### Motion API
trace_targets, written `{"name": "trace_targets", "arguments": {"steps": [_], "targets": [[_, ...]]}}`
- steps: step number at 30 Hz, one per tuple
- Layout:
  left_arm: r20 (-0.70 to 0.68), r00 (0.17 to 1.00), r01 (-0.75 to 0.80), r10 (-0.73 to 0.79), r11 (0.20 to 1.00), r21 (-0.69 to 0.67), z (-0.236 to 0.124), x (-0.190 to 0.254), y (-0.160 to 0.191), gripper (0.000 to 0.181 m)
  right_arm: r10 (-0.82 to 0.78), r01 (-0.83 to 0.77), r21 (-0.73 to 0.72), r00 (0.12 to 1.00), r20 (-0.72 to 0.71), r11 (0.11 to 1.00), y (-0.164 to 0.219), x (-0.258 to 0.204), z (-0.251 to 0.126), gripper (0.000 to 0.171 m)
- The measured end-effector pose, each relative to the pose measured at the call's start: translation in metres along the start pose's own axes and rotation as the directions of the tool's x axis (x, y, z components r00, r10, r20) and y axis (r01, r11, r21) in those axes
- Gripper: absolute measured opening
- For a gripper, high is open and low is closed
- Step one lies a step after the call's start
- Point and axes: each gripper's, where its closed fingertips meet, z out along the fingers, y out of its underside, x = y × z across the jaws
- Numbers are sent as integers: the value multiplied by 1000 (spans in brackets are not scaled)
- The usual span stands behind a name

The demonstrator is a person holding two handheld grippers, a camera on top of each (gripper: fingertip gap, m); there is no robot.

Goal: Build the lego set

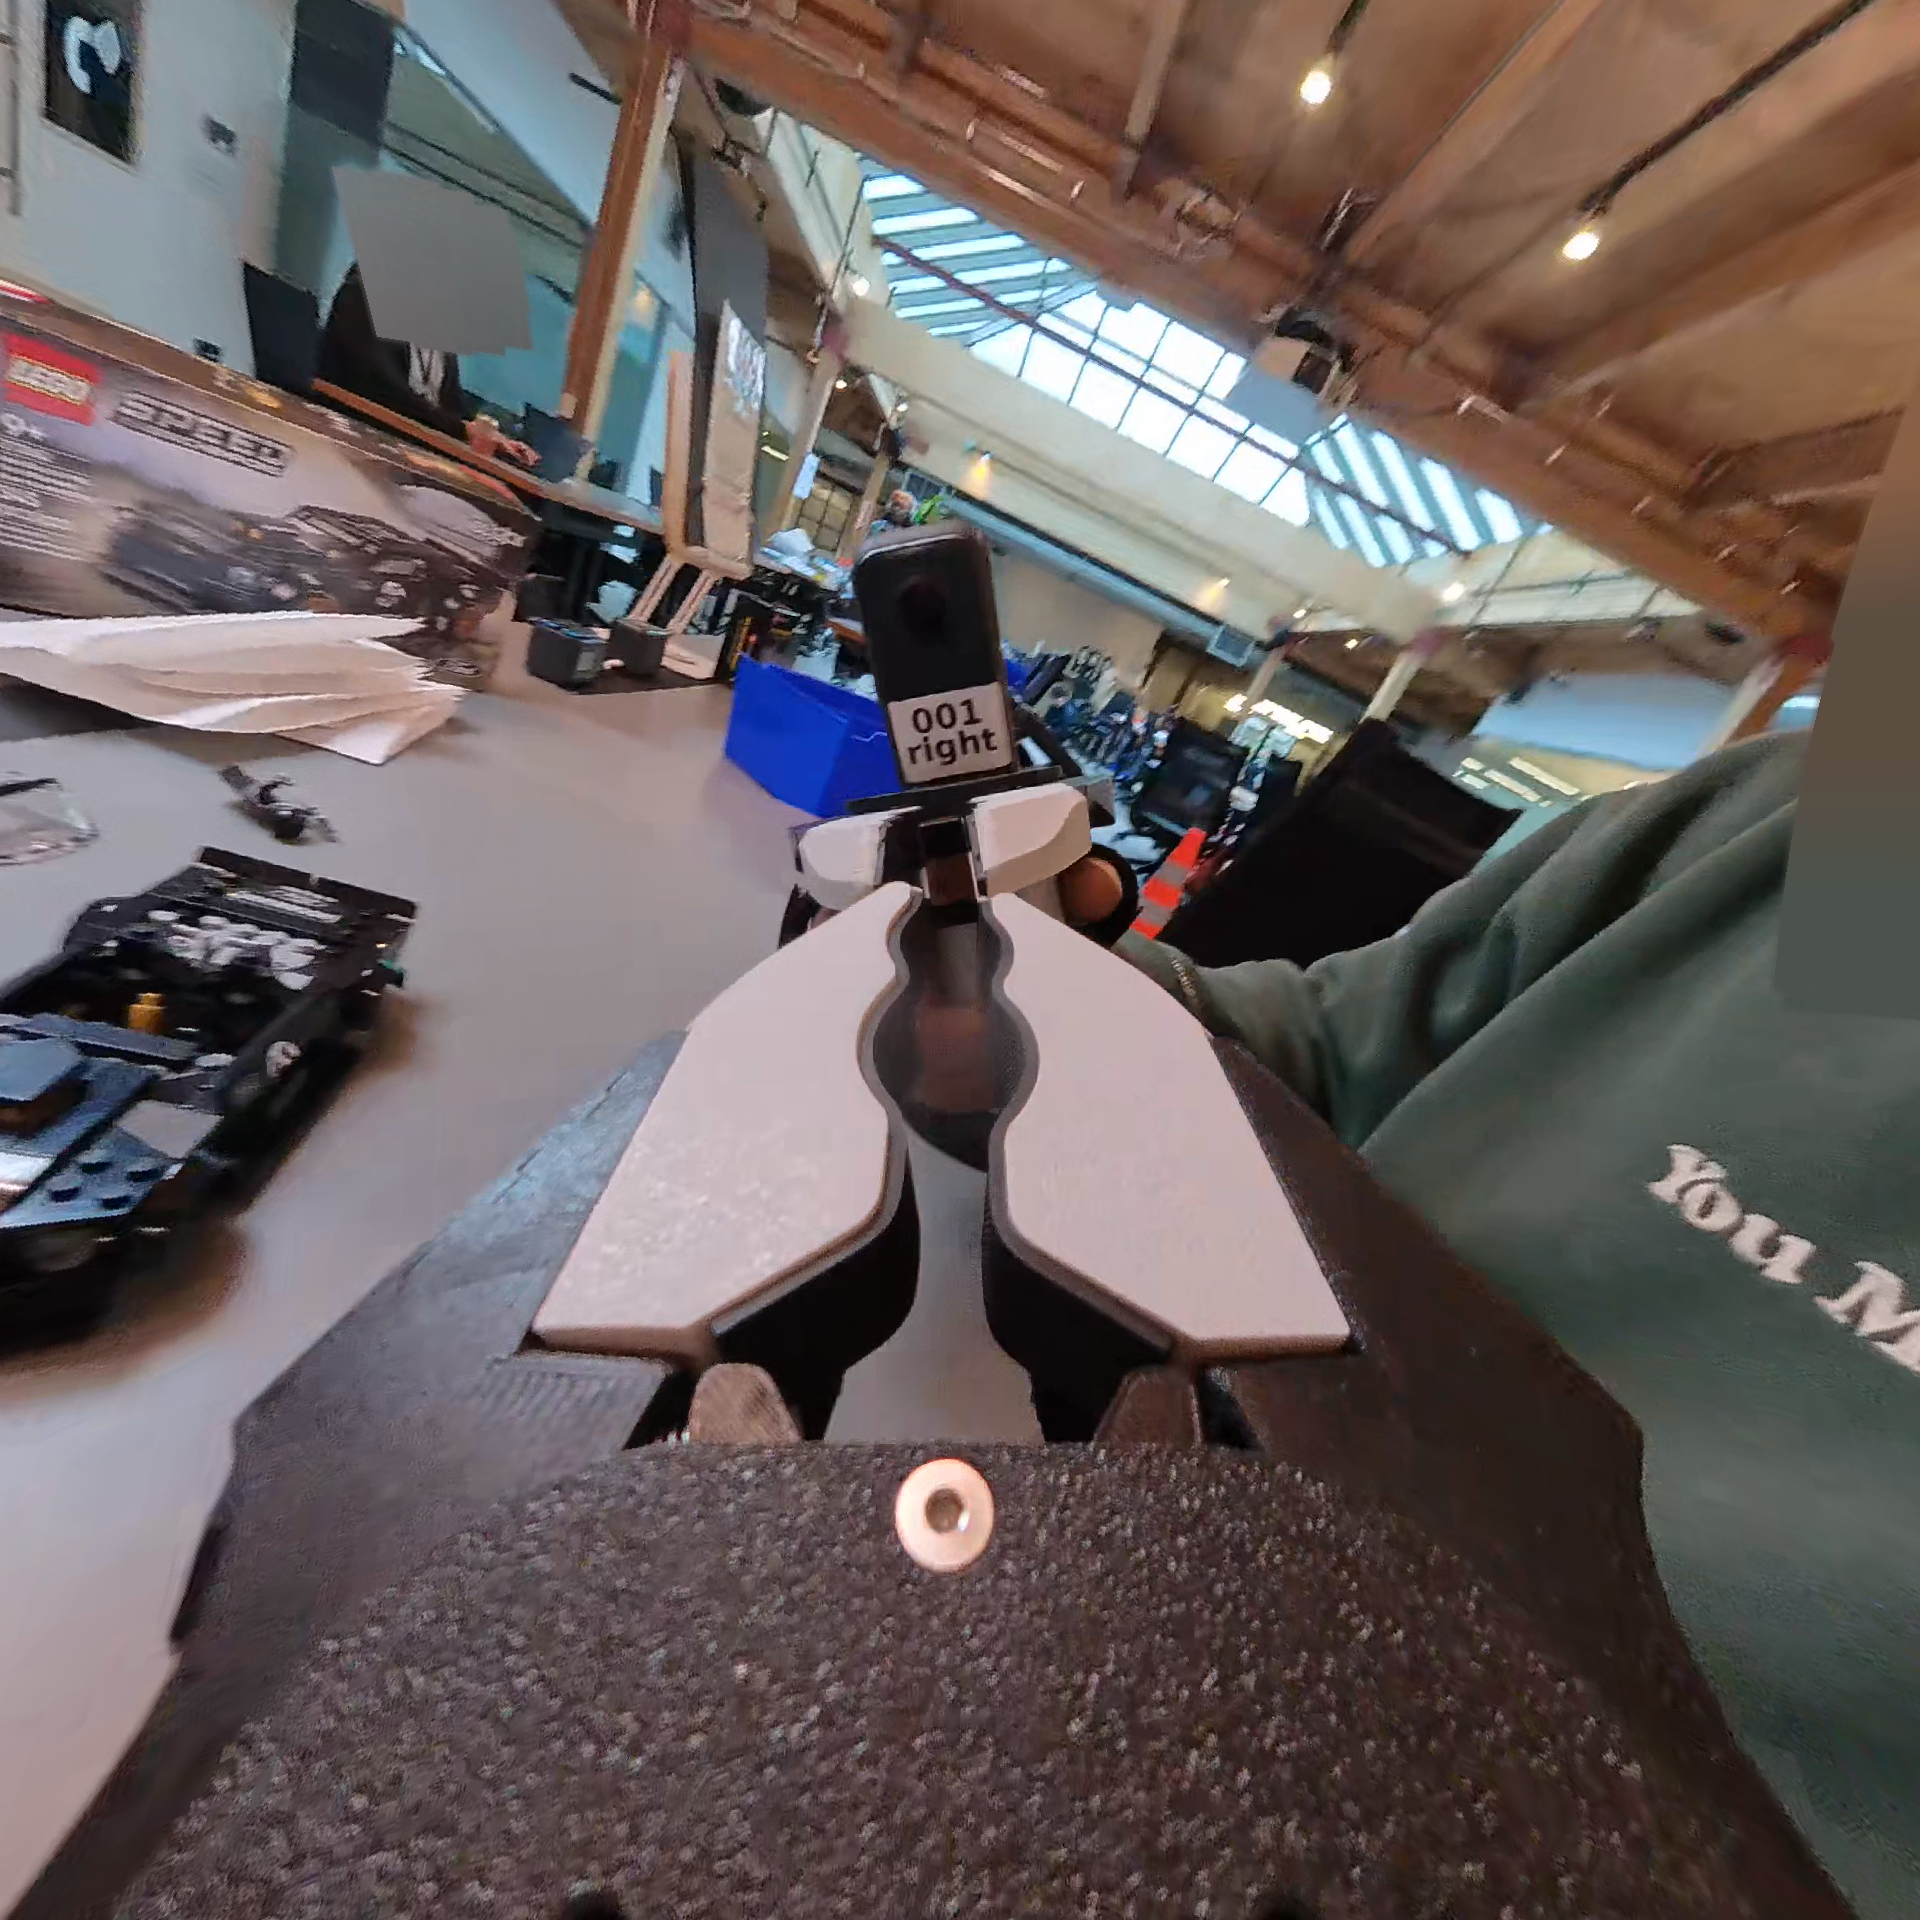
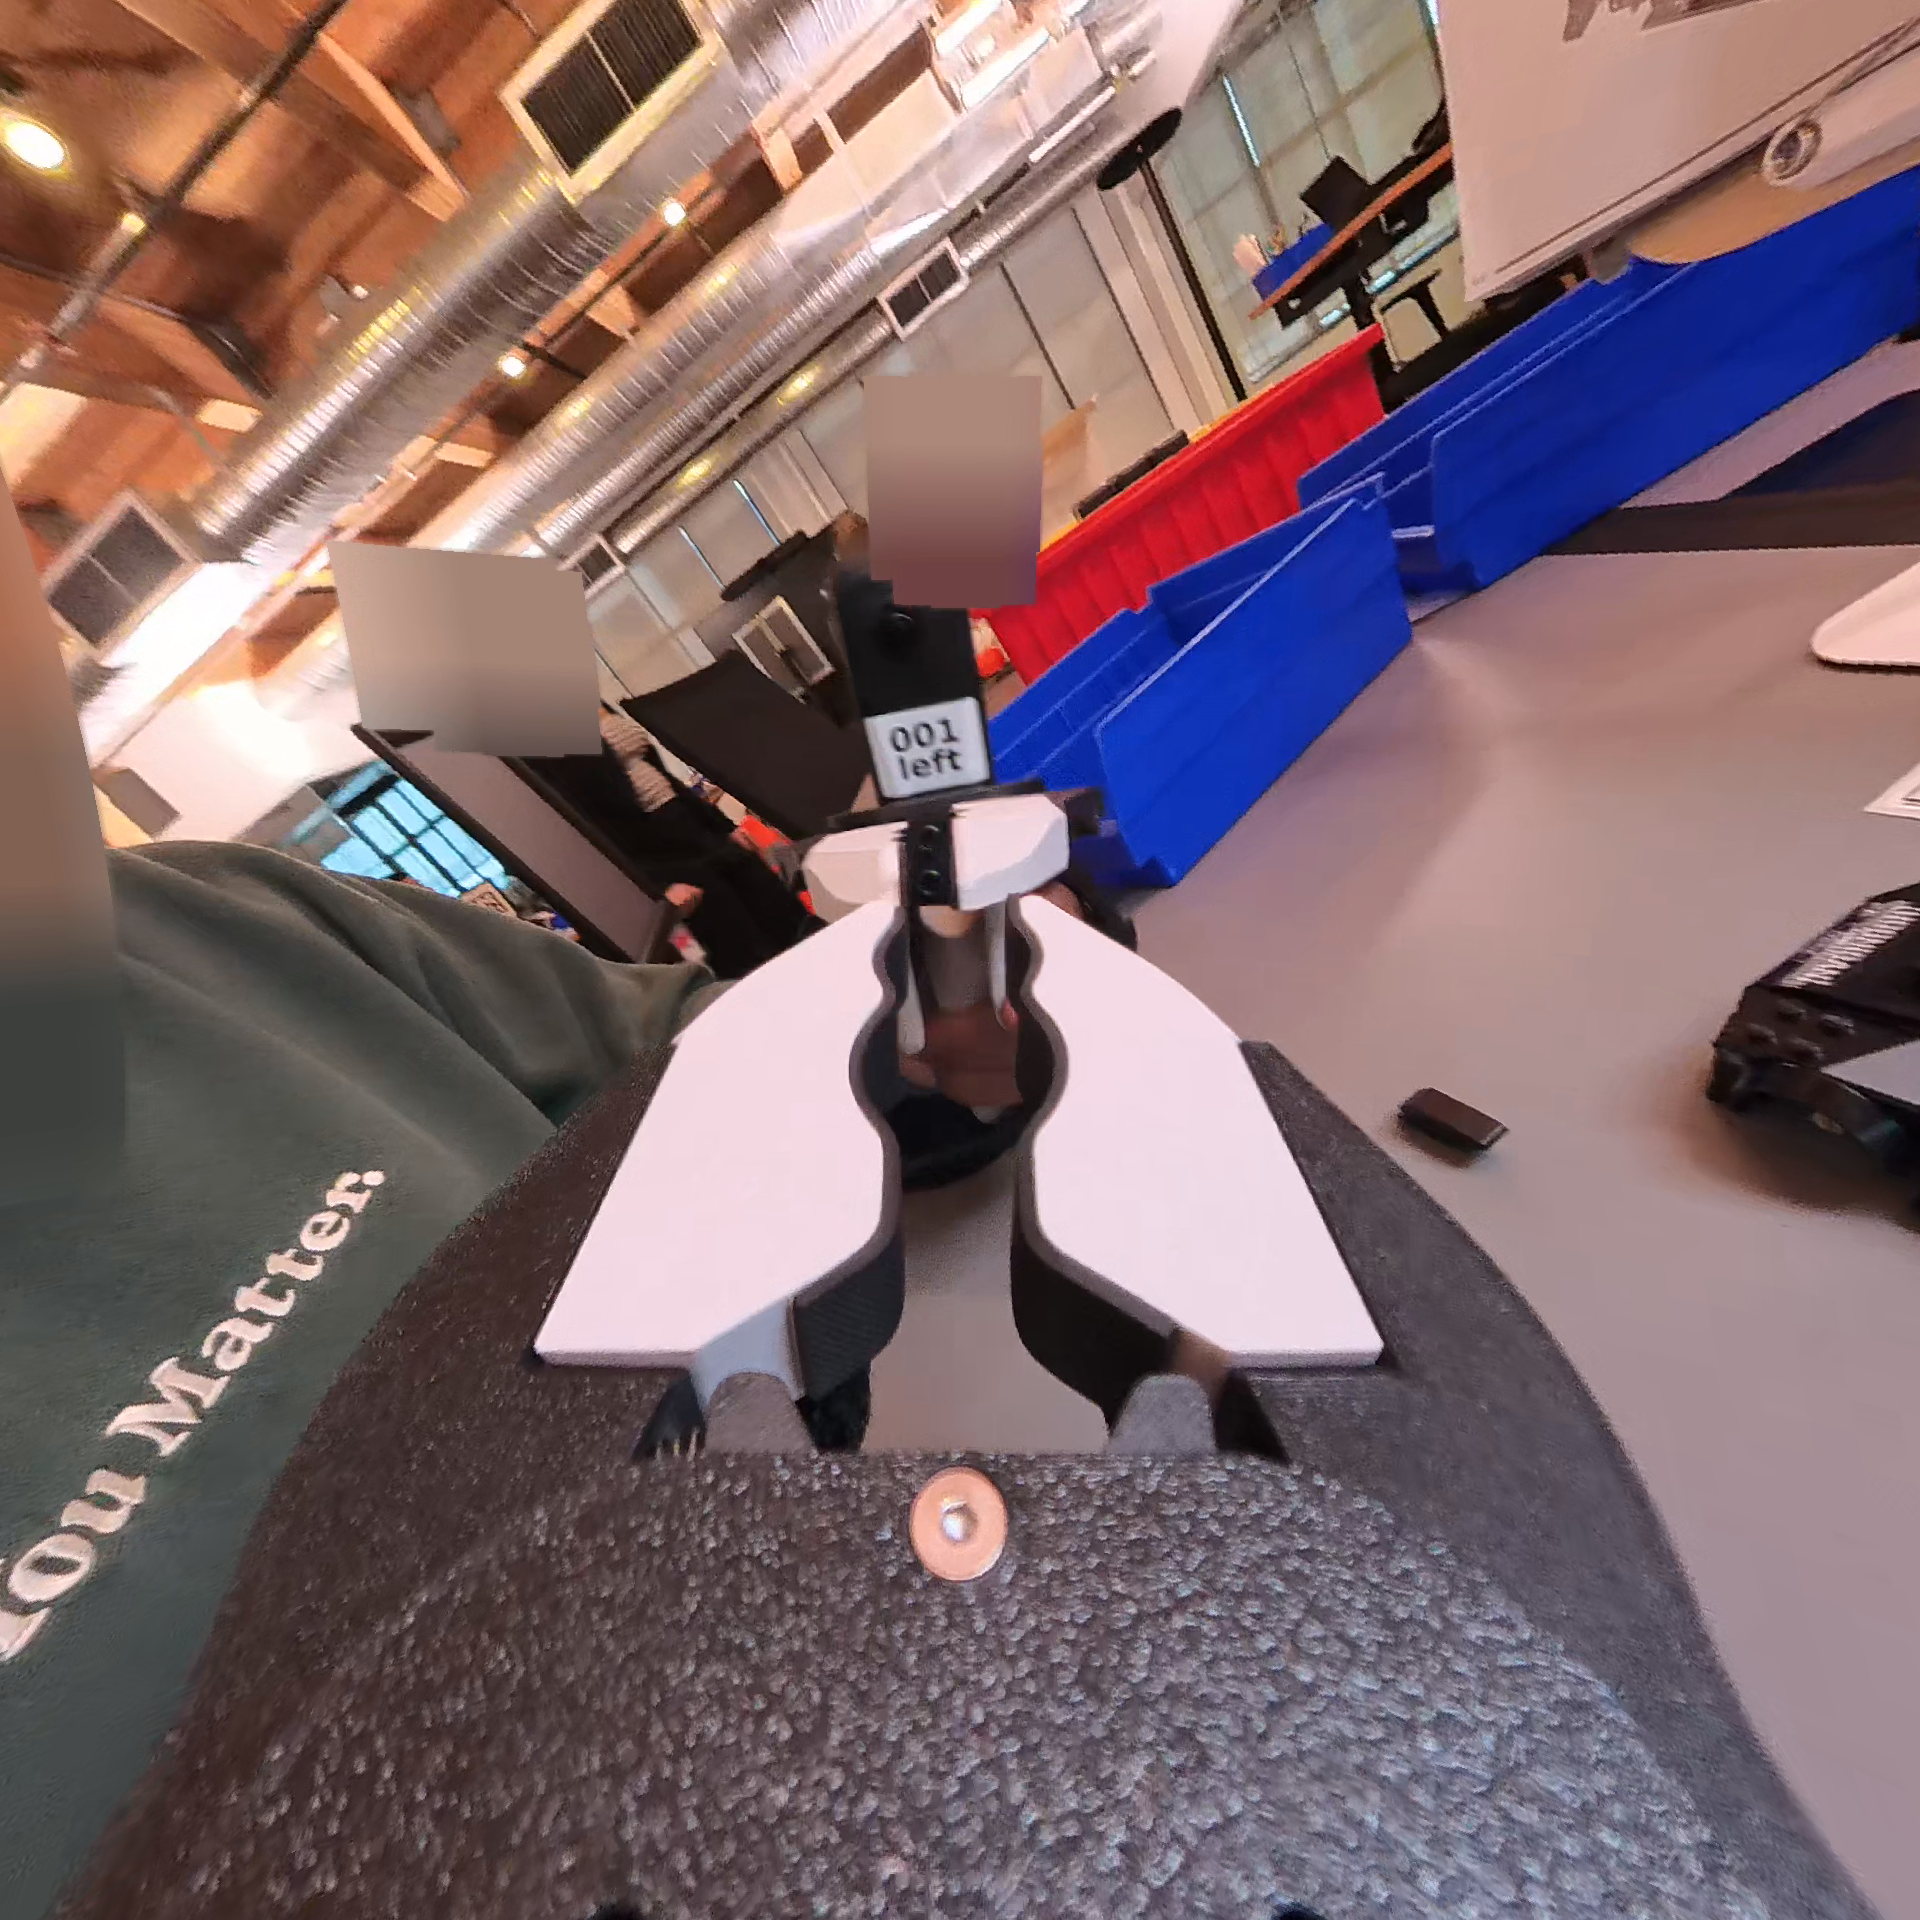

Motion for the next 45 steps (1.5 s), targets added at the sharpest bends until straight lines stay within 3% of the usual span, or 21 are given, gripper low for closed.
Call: {"name": "trace_targets", "arguments": {"steps": [5,11,19,23,25,29,37,45], "targets": [[-38,999,13,-13,1000,-7,4,6,4,9,-16,16,5,999,39,1000,1,-9,4,18],[-26,1000,5,-5,1000,-19,6,4,7,9,-76,75,-27,997,-20,997,3,-5,2,12],[5,998,60,-59,997,-55,1,-7,9,9,-342,308,-226,931,-129,924,12,1,-3,8],[16,999,34,-33,998,-56,-1,-8,7,11,-364,314,-288,922,-136,905,19,5,-5,8],[30,998,-47,50,994,-97,-2,-8,10,11,-332,279,-335,937,-111,900,27,5,-7,8],[12,961,-265,276,934,-241,-2,-4,27,9,-288,241,-420,956,-50,875,44,1,-11,8],[-106,870,-479,481,775,-411,-5,3,59,5,-168,160,-547,985,36,822,76,-2,-15,8],[-199,775,-612,600,634,-474,-7,8,77,8,-105,123,-609,992,66,784,91,-2,-20,8]]}}
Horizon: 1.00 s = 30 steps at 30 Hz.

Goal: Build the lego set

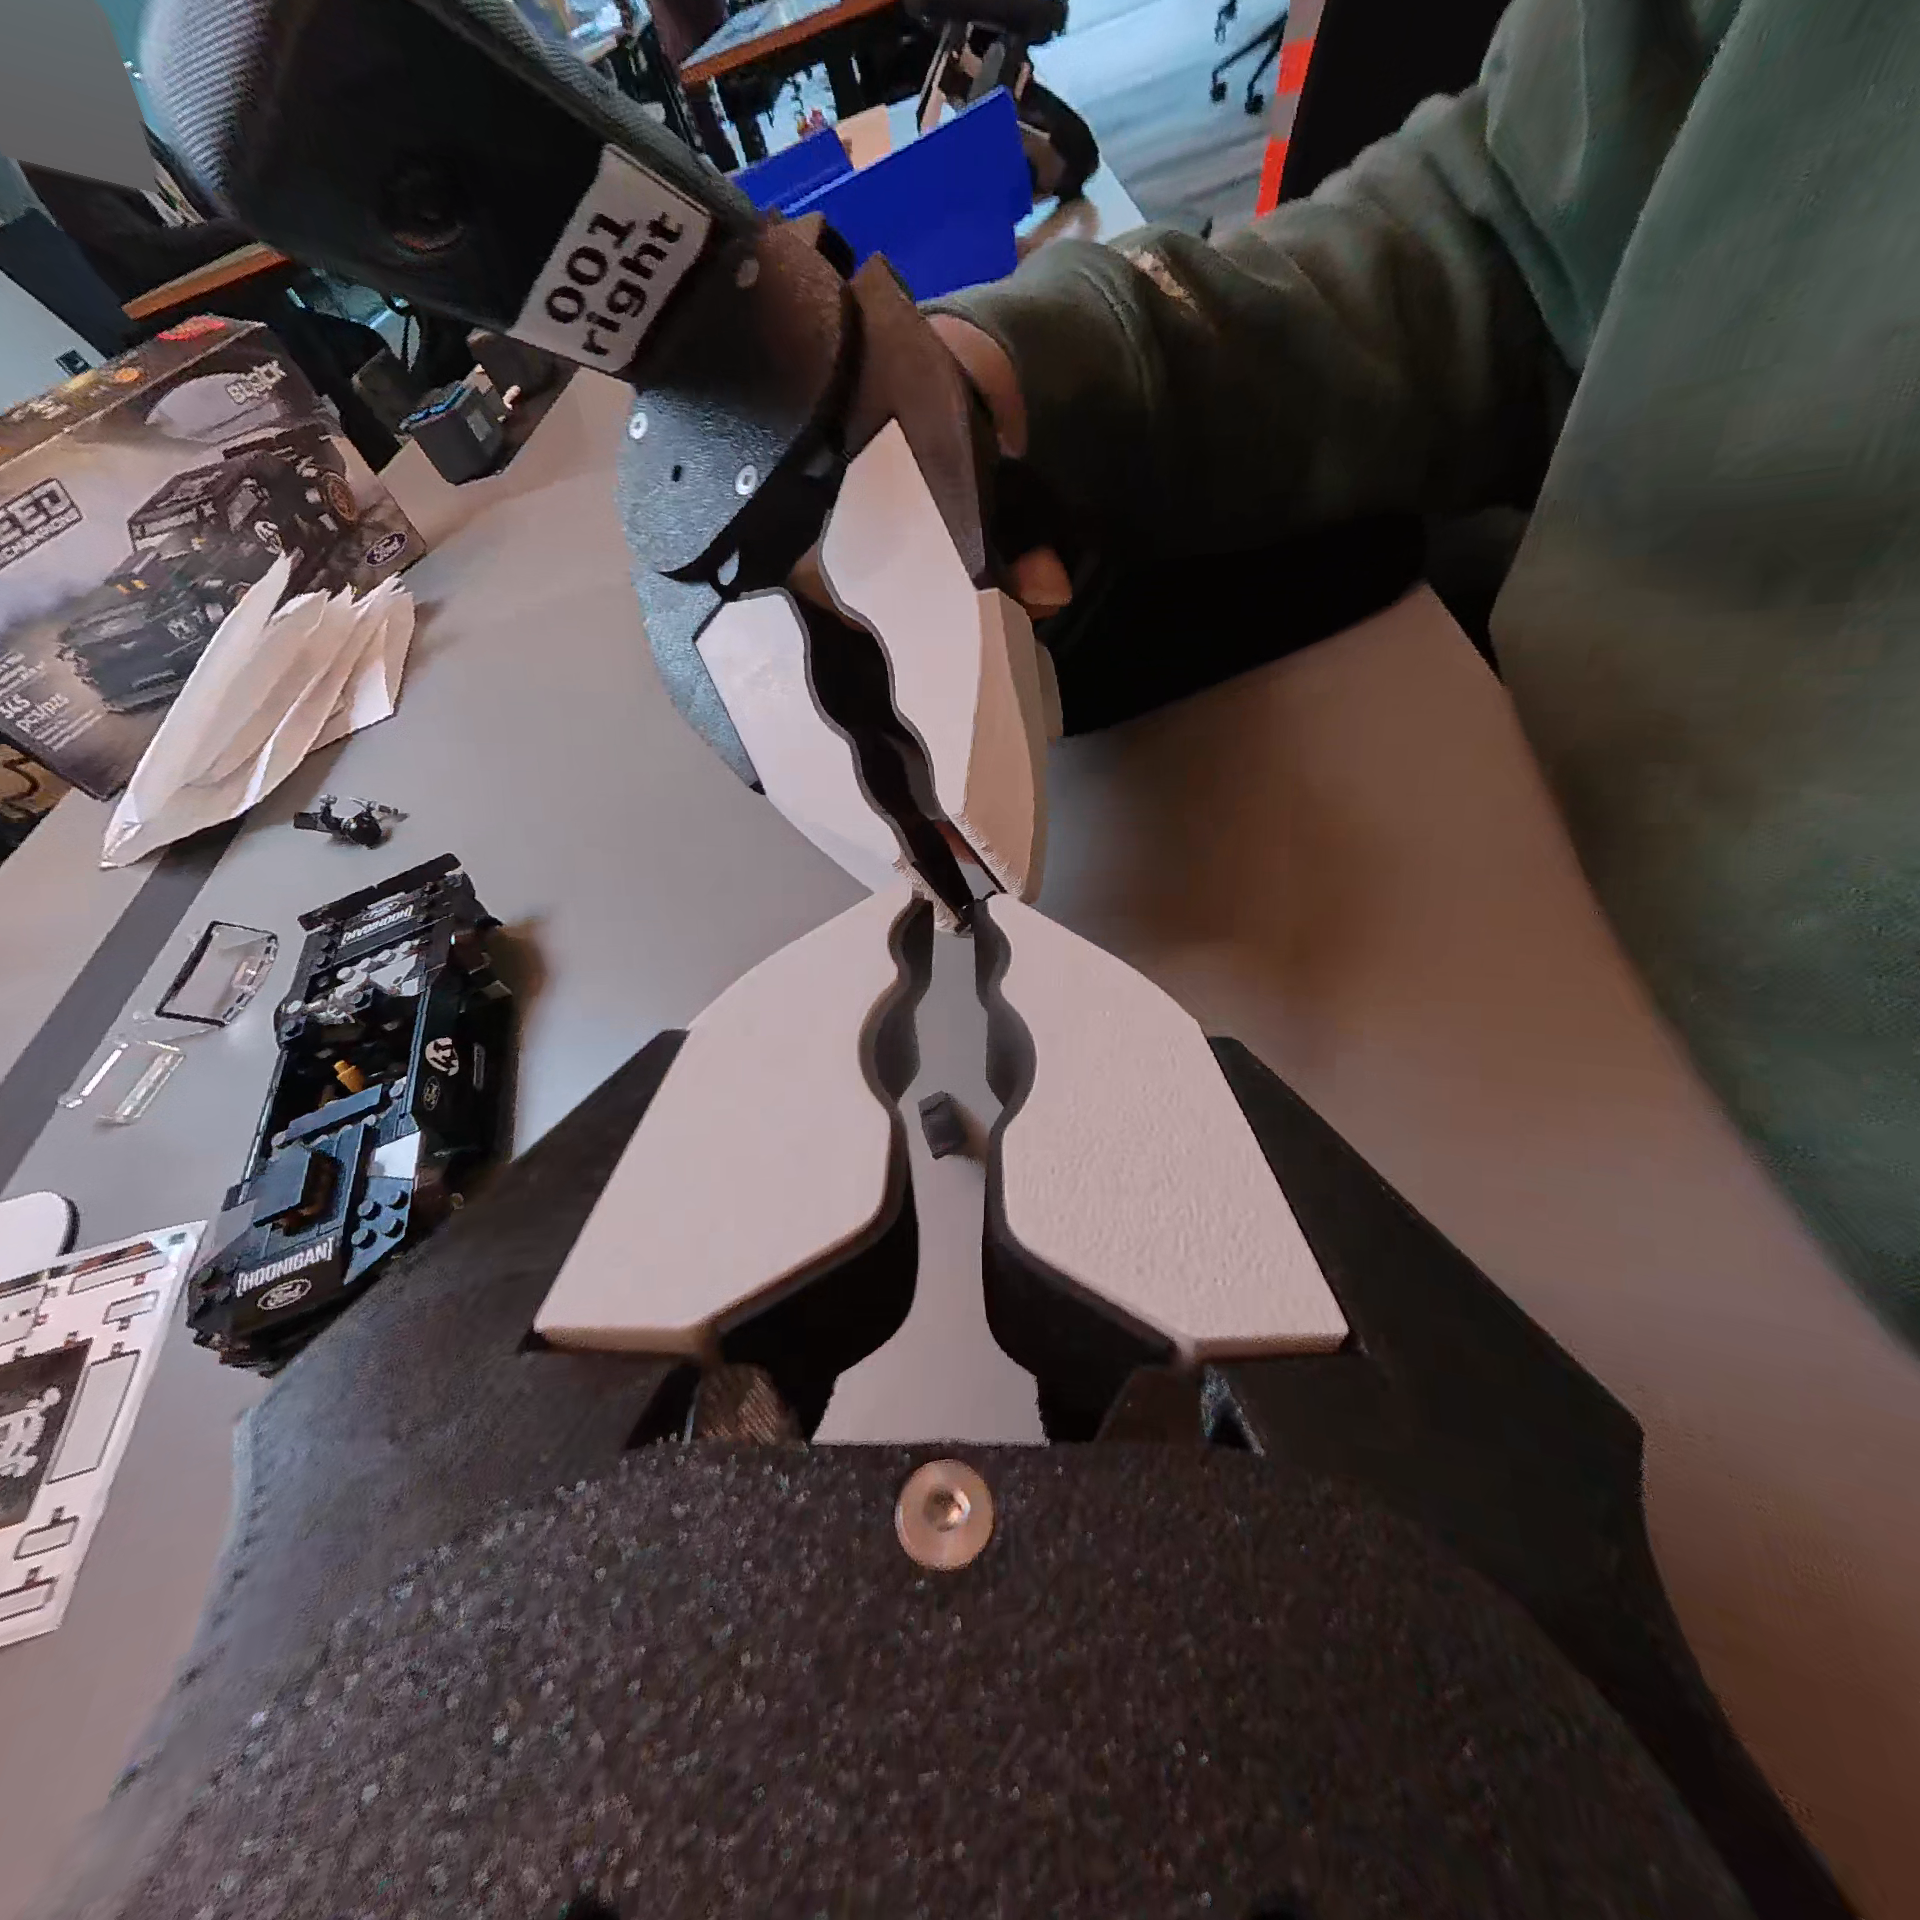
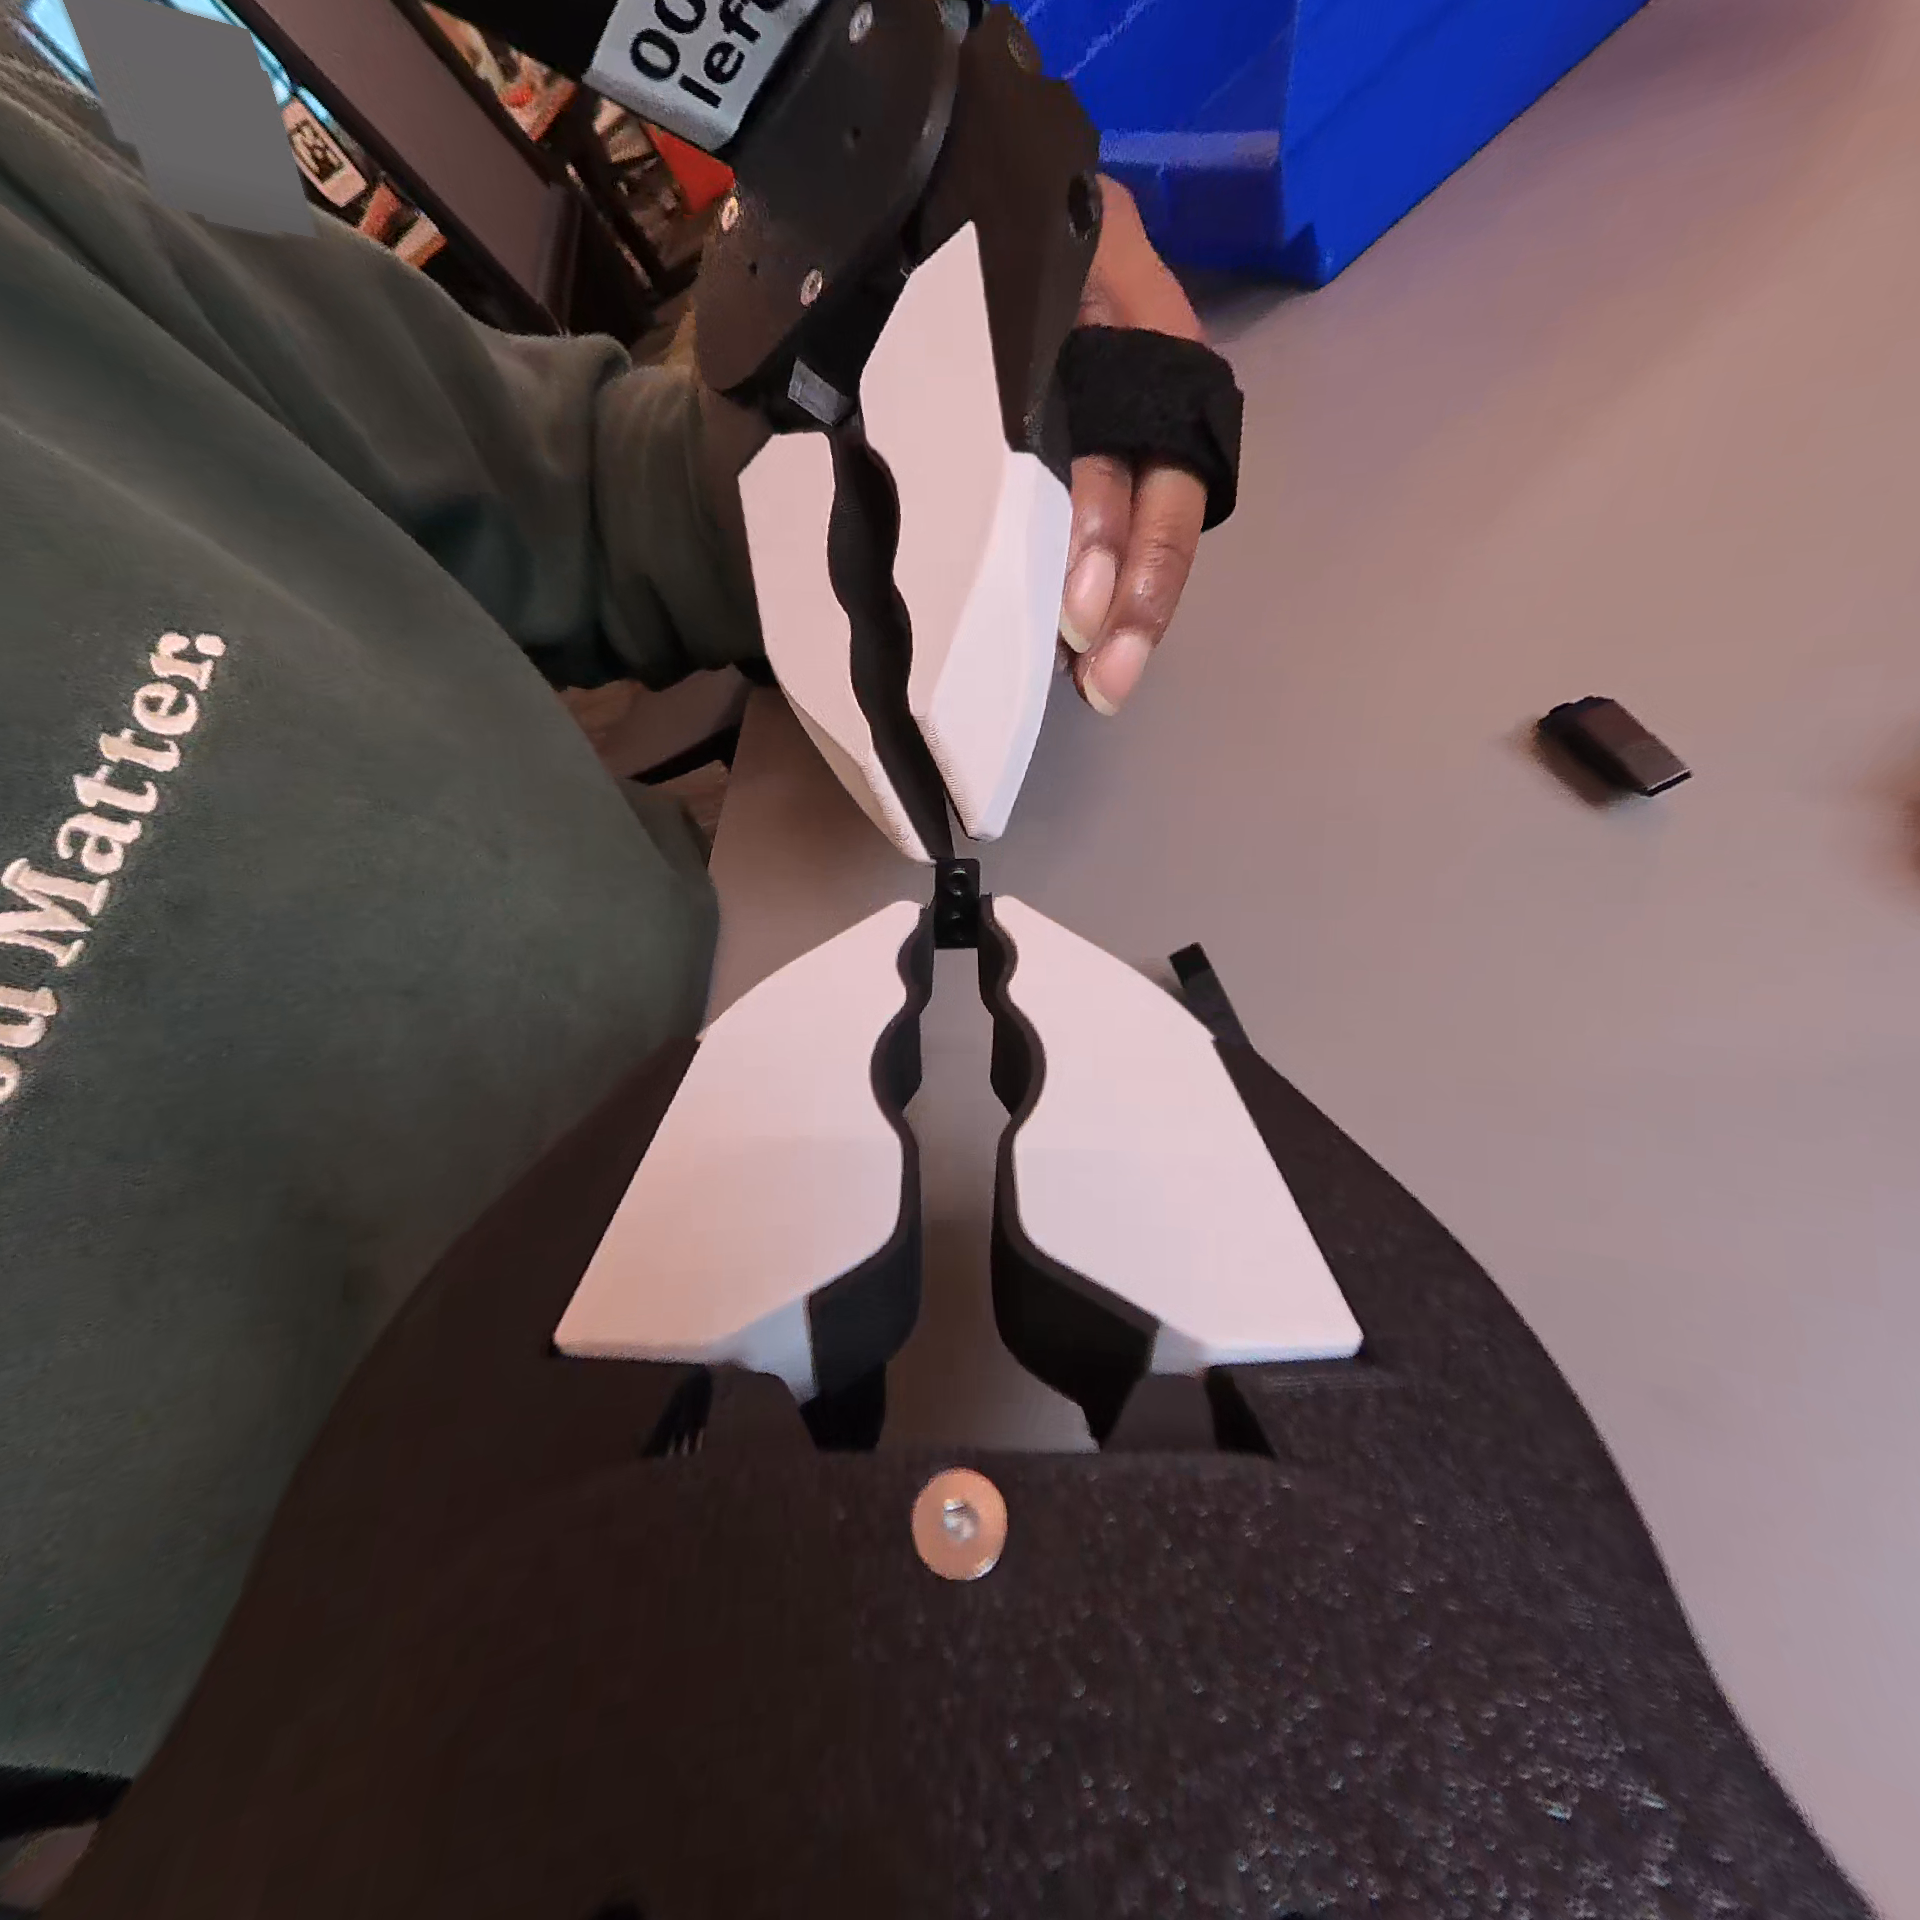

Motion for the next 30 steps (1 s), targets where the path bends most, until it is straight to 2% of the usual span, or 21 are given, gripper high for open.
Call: {"name": "trace_targets", "arguments": {"steps": [11,18,21,25,30], "targets": [[-30,994,-108,106,992,-70,5,14,6,10,1,0,-43,999,40,999,8,-4,2,8],[-32,983,-182,180,977,-114,8,19,10,4,-16,20,-75,998,54,997,14,-7,5,8],[22,978,-205,208,973,-103,6,12,4,4,-19,20,-18,998,56,1000,4,-7,1,8],[125,971,-204,205,979,-22,-5,-3,-13,3,-35,26,138,998,59,990,-20,-9,-12,9],[229,952,-214,202,976,28,-13,-17,-24,3,-56,48,248,998,24,967,-36,-6,-20,18]]}}
